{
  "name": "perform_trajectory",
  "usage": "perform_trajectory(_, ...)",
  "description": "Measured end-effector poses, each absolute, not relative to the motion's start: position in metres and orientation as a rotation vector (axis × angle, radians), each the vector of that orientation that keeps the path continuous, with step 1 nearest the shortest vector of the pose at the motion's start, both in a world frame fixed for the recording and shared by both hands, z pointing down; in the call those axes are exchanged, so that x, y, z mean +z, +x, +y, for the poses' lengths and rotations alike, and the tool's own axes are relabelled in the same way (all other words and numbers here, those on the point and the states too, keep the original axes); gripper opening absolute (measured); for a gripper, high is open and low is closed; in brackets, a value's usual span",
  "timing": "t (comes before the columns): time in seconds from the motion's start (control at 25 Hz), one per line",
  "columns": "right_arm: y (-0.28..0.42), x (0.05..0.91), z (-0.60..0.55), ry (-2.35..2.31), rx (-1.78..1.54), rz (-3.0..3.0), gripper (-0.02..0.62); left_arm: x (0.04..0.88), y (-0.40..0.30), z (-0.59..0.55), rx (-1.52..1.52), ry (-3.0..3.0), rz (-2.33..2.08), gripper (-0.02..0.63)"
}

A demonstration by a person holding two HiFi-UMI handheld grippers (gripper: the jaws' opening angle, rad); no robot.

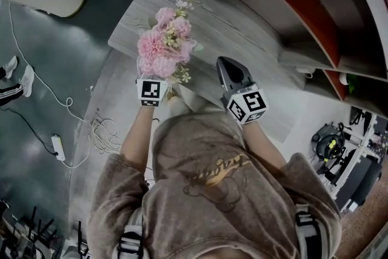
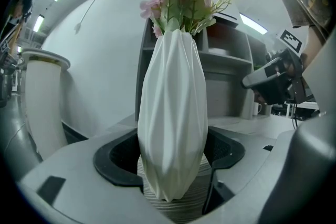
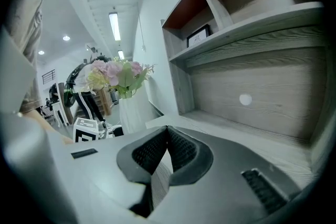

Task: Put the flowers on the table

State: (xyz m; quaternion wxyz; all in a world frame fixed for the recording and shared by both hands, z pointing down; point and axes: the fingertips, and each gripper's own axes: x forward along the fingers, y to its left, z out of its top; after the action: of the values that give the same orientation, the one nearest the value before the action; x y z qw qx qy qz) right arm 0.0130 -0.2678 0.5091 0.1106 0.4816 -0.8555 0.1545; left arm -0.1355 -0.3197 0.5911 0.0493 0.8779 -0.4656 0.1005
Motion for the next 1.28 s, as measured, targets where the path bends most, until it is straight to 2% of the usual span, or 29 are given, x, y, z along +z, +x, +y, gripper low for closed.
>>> perform_trajectory(1.28,0.015,0.519,-0.275,1.395,0.495,-2.492,-0.005,0.605,-0.132,-0.324,0.3,2.659,-1.447,0.364)
